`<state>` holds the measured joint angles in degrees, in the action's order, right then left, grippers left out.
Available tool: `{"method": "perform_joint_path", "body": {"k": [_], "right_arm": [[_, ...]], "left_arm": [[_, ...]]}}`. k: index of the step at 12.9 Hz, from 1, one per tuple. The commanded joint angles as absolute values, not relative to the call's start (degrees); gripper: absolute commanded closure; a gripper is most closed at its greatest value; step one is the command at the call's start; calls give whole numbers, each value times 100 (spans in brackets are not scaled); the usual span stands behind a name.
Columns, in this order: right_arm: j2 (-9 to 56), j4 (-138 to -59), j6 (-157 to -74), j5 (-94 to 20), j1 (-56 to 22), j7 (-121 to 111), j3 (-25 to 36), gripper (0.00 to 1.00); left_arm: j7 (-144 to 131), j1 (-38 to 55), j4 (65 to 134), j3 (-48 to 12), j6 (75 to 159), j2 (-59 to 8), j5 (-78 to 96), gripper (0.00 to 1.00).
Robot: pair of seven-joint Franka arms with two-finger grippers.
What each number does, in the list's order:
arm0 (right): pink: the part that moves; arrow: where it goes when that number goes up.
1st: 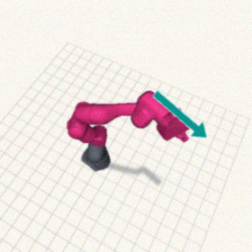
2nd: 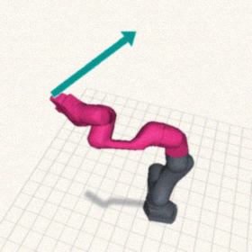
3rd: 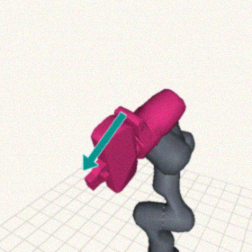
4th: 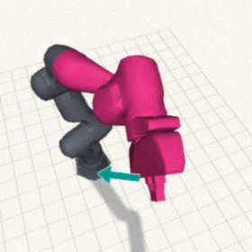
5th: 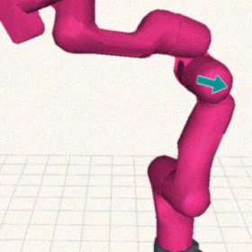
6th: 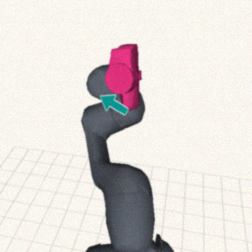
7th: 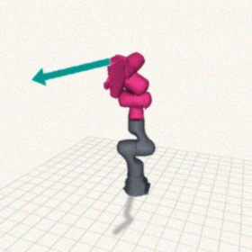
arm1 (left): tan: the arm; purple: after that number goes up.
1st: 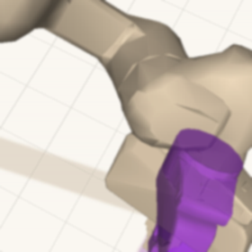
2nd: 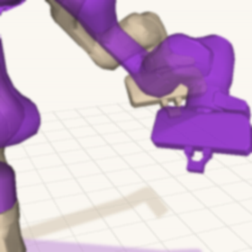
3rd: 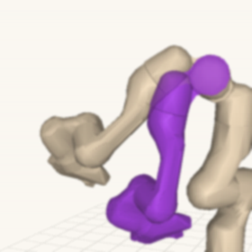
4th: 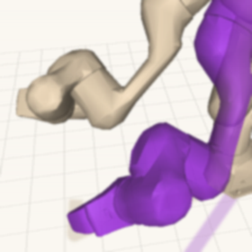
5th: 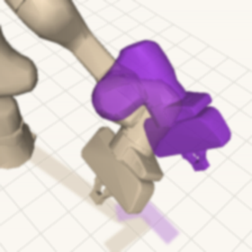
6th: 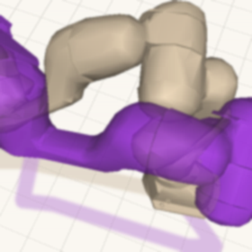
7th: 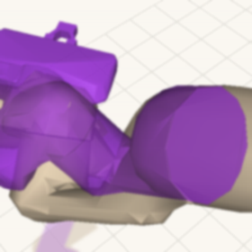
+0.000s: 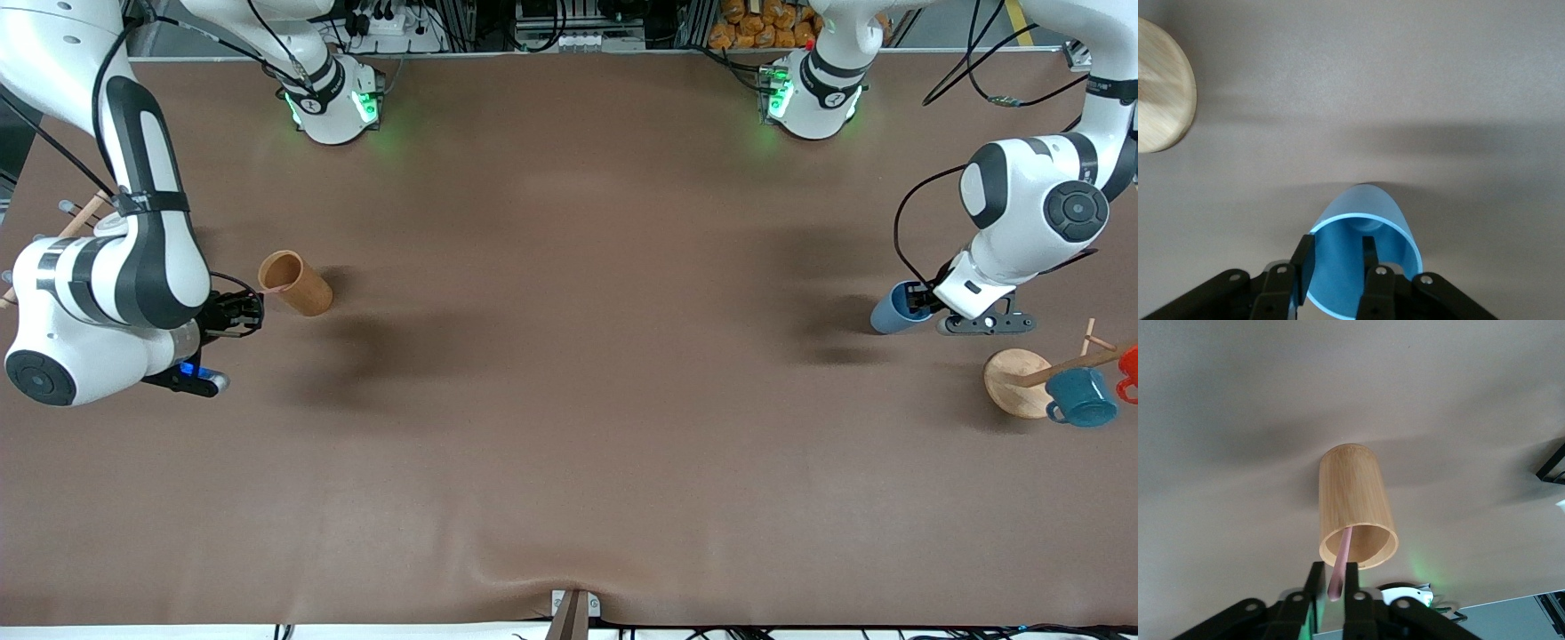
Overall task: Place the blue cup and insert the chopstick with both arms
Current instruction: 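Pull the pink chopstick up out of the wooden cup with the right gripper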
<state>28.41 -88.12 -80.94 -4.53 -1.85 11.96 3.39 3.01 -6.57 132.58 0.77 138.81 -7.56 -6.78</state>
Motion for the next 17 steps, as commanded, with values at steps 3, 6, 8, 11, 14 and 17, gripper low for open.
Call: {"method": "perform_joint_path", "body": {"k": [3, 6, 8, 11, 14, 17], "right_arm": [[2812, -8885, -8068, -395, -150, 1213, 325, 94], [2769, -8921, -7885, -396, -193, 1222, 325, 99], [2681, -8921, -7726, -396, -211, 1222, 334, 100], [2558, -8912, -7559, -396, -237, 1248, 325, 100], [2225, -8790, -7384, -299, -351, 1239, 308, 100], [1979, -8264, -6954, -255, -360, 1213, 299, 100]], "left_arm": [[378, -729, 13272, 18, 13878, -650, -756, 64], [404, -738, 13263, 26, 13878, -694, -791, 64], [413, -738, 13254, 26, 13887, -694, -800, 64], [571, -756, 13236, 26, 13895, -721, -800, 64], [632, -782, 13236, 26, 13904, -721, -800, 63], [782, -791, 13236, 26, 13939, -773, -800, 61]]}}
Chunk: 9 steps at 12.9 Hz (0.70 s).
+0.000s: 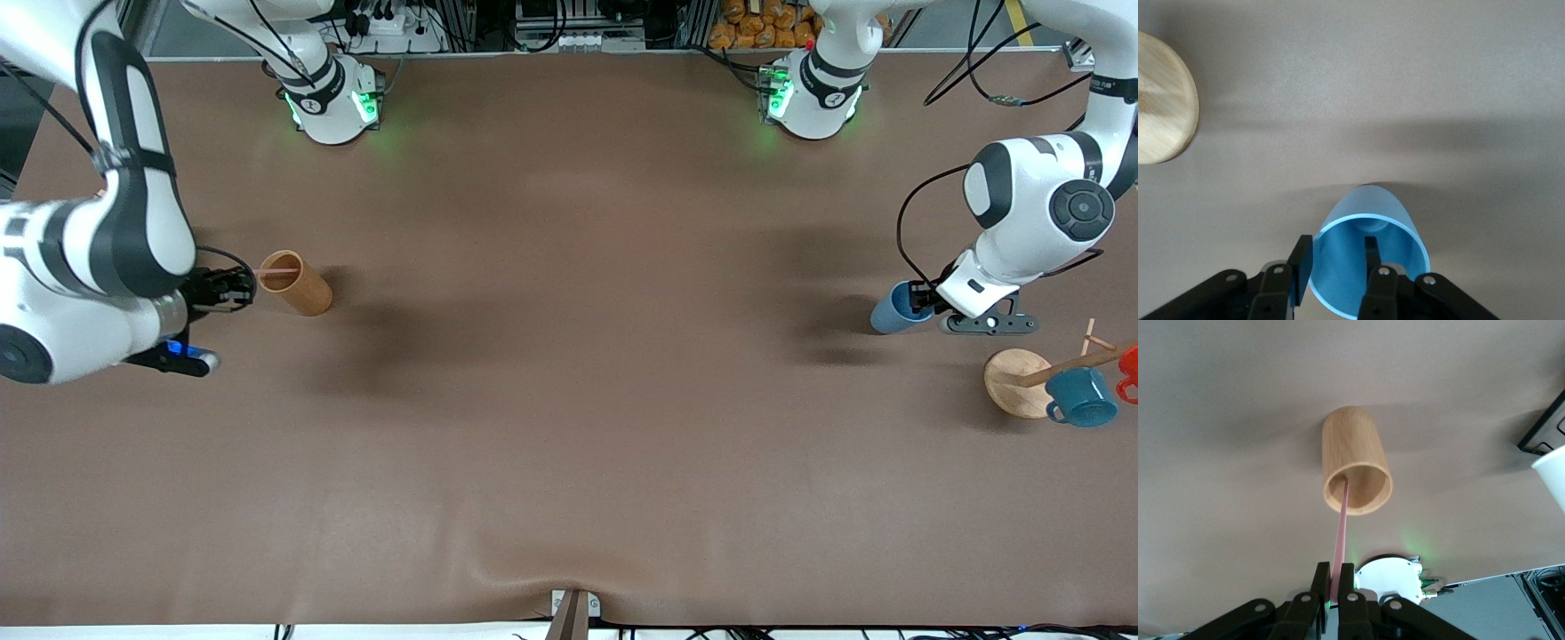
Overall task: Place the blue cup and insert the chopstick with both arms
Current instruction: 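Pull the pink chopstick up out of the wooden cup with the right gripper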
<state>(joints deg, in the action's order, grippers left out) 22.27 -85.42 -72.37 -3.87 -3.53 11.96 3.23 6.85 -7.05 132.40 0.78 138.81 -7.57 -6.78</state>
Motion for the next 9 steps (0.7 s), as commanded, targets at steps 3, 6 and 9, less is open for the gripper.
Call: {"method": "perform_joint_path", "body": {"k": [3, 6, 9], "right_arm": [[1942, -7465, -6558, -264, -395, 1222, 290, 100], [1986, -6918, -6574, -246, -580, 1283, 211, 100], [2021, -6873, -6644, -290, -703, 1318, 193, 100]], "left_arm": [[966, -826, 13236, 26, 14010, -852, -800, 61], [984, -861, 13236, 26, 14019, -861, -800, 62], [984, -861, 13236, 26, 14019, -923, -800, 63]]}}
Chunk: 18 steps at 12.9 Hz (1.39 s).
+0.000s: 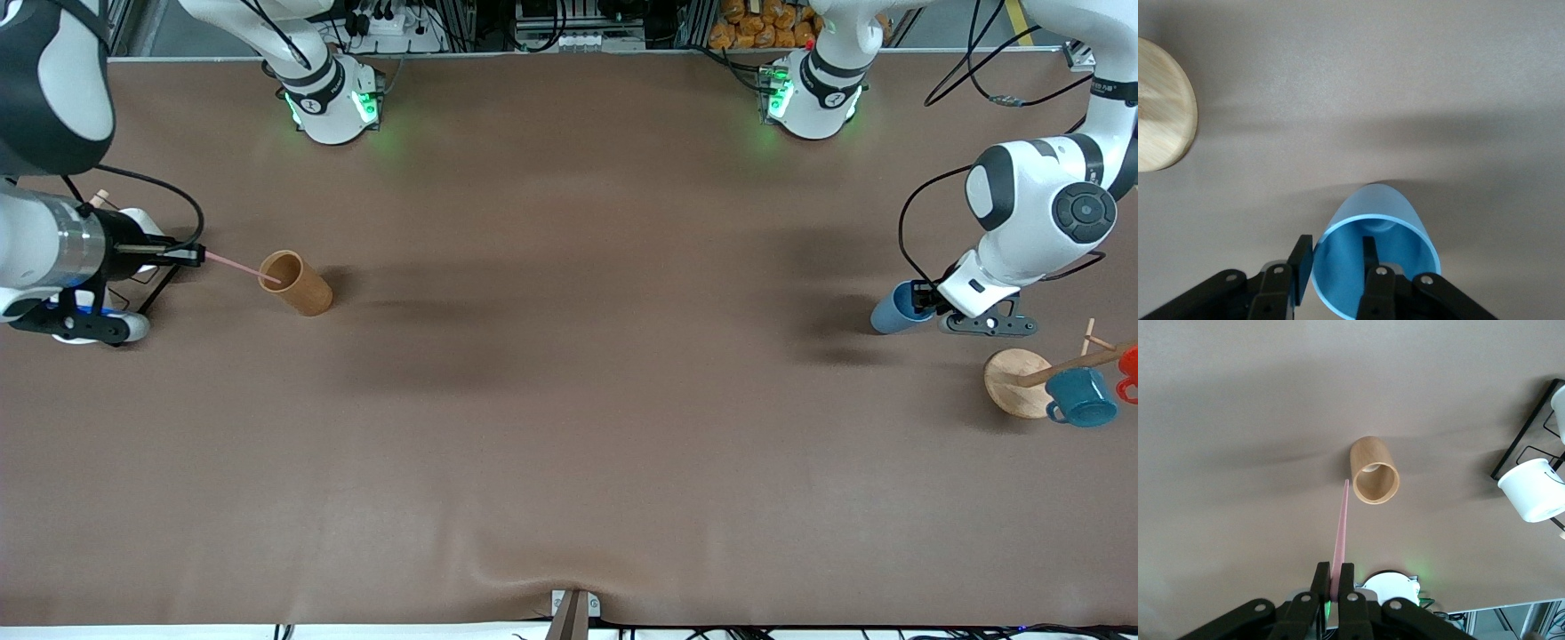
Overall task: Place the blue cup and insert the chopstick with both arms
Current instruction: 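Pull the pink chopstick up out of the wooden cup with the right gripper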
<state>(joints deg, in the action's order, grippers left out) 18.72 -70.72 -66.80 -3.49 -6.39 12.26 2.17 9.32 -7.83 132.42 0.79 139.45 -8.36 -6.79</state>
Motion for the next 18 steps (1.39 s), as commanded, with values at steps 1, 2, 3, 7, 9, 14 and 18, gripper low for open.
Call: {"method": "perform_joint_path", "body": {"k": [1, 2, 3, 7, 9, 14, 18], "right_arm": [[2021, -6873, -6679, -307, -773, 1405, 176, 100], [2030, -6873, -6732, -308, -843, 1659, 89, 100], [2030, -6873, -6802, -334, -861, 1922, 1, 100], [2048, -6890, -6855, -623, -783, 2320, -149, 100], [2048, -6899, -6847, -861, -721, 2329, -123, 100], [2048, -6935, -6838, -1081, -615, 2338, -114, 100], [2057, -6970, -6838, -1256, -615, 2557, -114, 100]], "left_arm": [[984, -853, 13219, 26, 14036, -923, -800, 63], [1019, -853, 13193, 26, 14036, -923, -800, 64], [1098, -853, 13184, 26, 14036, -932, -800, 65], [1257, -844, 13140, 35, 14036, -940, -800, 65], [1266, -826, 13140, 35, 14036, -949, -809, 65], [1389, -835, 13034, 26, 14001, -984, -967, 67], [1406, -835, 13034, 26, 14001, -1098, -967, 68]]}}
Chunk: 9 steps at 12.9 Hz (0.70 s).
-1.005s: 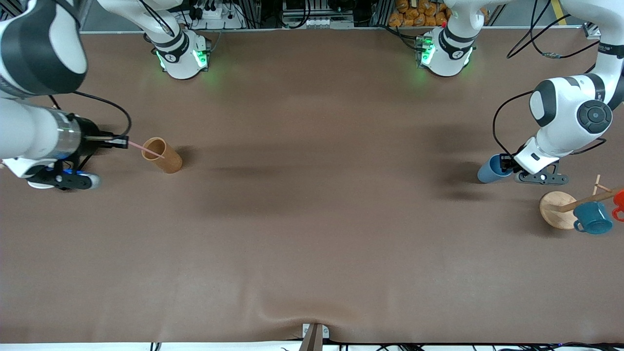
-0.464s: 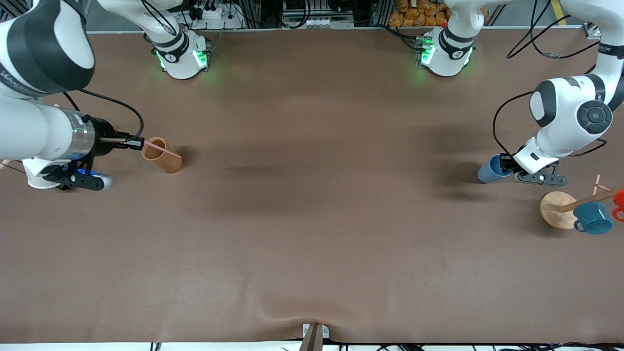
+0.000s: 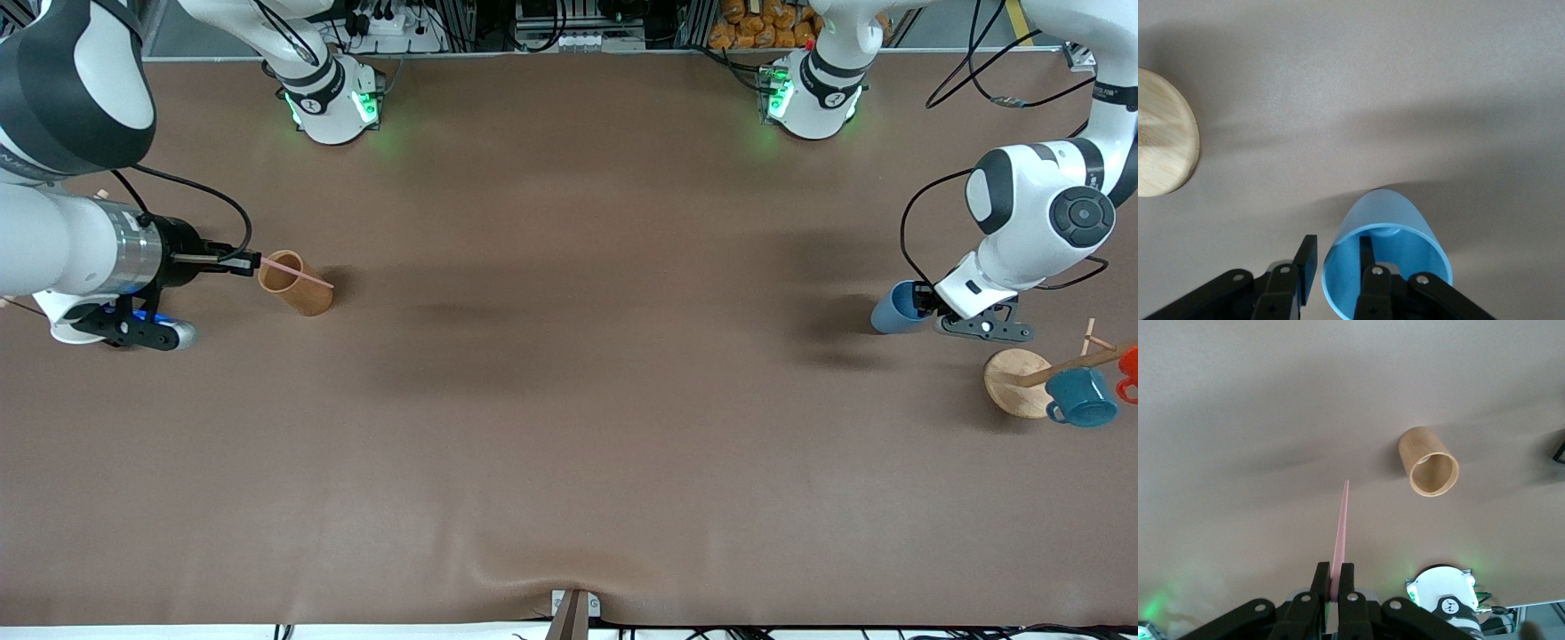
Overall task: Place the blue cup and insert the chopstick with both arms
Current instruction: 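Pull the pink chopstick up out of the wooden cup with the right gripper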
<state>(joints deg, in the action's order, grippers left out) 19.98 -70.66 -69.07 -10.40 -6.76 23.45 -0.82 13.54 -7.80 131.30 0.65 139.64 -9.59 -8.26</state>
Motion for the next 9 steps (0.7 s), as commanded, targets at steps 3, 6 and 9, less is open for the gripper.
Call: {"method": "perform_joint_path", "body": {"k": [3, 6, 9], "right_arm": [[2057, -6979, -6838, -1274, -615, 2558, -114, 100], [2065, -6979, -6838, -1397, -607, 2723, -114, 100], [2083, -6987, -6838, -1556, -571, 2856, -114, 100]], "left_arm": [[1415, -835, 13025, 26, 14001, -1160, -967, 80], [1433, -826, 13017, 26, 14001, -1152, -975, 100], [1643, -774, 12815, -87, 13931, -1029, -958, 100]]}}
